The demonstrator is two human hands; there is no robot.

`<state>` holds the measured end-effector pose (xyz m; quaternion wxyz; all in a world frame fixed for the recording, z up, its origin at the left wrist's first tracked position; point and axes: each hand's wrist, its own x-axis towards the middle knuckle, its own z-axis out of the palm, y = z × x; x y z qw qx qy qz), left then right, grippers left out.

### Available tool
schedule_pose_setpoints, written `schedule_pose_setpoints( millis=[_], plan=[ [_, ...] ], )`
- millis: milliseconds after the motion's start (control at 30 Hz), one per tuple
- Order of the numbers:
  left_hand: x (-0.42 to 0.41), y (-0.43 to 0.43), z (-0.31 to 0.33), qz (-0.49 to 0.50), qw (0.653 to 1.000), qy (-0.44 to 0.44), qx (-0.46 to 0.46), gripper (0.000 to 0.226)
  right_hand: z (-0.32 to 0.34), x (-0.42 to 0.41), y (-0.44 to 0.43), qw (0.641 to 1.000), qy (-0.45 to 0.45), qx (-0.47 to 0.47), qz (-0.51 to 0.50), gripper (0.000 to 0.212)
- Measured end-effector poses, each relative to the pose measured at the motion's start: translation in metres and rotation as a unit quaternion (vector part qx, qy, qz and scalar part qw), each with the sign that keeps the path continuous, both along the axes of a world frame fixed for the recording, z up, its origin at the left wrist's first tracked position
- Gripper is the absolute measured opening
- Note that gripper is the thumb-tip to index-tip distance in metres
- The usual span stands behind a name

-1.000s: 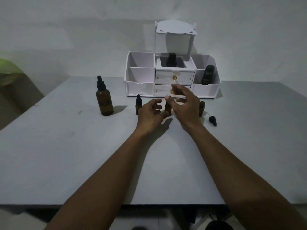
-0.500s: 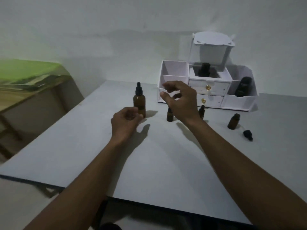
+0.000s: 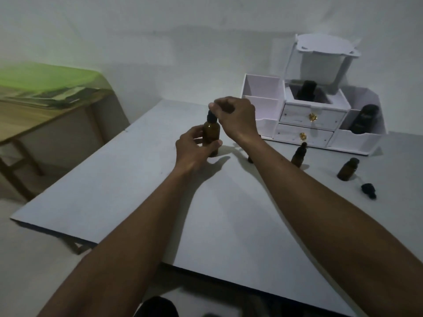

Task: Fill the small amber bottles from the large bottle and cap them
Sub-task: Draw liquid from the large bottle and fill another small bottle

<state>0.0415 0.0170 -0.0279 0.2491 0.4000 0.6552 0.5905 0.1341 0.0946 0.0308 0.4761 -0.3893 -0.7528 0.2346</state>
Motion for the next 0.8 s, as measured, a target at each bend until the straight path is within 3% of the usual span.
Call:
schedule_pose_setpoints(
  millis=[167, 800],
  plan=[
    [-0.0032, 0.001, -0.0025, -0.009, 1.0, 0.008, -0.004, 0.062, 0.0003, -0.0003, -0.0002, 1.0, -0.007, -0.004, 0.017, 0.019],
    [-0.0024, 0.0015, -0.0021, -0.015, 1.0, 0.006, -0.013, 0.063, -0.0001, -0.0046, 0.0013, 1.0, 0.002, 0.024, 0.004, 0.016]
  ],
)
